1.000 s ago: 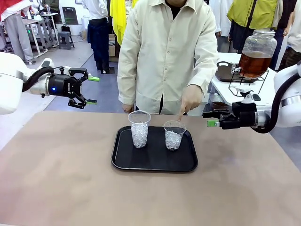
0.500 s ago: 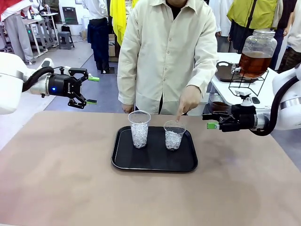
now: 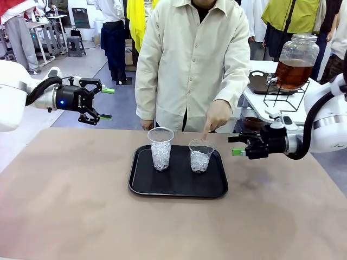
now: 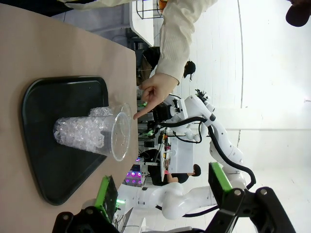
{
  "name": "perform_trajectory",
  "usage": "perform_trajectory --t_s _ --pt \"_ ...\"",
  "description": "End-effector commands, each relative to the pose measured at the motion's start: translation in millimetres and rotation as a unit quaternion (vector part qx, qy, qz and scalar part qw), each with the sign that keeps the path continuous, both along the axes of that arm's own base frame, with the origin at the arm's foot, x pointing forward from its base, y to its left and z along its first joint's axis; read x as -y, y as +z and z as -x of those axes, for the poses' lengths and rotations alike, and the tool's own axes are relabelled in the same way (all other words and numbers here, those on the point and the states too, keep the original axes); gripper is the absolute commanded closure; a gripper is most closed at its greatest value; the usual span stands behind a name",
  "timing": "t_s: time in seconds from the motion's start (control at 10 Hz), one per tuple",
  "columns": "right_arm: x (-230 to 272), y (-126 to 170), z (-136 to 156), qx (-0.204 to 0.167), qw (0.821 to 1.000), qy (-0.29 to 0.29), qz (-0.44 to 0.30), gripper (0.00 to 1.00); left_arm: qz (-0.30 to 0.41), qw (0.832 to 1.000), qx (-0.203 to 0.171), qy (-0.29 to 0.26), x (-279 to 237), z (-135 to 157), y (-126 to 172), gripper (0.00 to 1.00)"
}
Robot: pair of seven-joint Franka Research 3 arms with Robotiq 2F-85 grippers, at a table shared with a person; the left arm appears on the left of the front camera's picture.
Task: Pour the drink into the iced cup.
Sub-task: Pick up the iced cup indicated by the human and present it to them.
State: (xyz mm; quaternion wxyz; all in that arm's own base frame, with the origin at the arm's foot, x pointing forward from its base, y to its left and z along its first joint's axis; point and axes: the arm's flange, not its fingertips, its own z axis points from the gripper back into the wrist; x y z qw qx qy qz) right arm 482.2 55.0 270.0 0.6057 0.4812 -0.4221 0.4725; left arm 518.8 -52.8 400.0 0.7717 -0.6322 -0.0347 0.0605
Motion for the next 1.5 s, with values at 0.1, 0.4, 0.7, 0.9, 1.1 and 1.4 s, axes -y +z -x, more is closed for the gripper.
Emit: perform_trajectory --t_s 0.1,0.4,0.7,0.9,1.1,1.4 --pt "-22 -19 -12 0.051 0.999 0.002 0.011 0.00 0.000 1.000 -0.004 0.003 0 1 2 0.00" --pt "-29 -32 -11 0.070 0.997 0.006 -0.011 0.00 0.000 1.000 -0.004 0.003 0 1 2 0.00" --pt "-33 -47 -18 0.055 0.998 -0.006 -0.027 0.00 0.000 1.000 -0.004 0.003 0 1 2 0.00" --pt "-39 -54 -24 0.044 0.998 0.003 -0.036 0.00 0.000 1.000 -0.004 0.003 0 1 2 0.00" --pt "-44 -61 -29 0.035 0.998 0.009 -0.041 0.00 0.000 1.000 -0.004 0.003 0 1 2 0.00" --pt "-52 -66 -36 0.030 0.998 0.006 -0.051 0.00 0.000 1.000 -0.004 0.003 0 1 2 0.00"
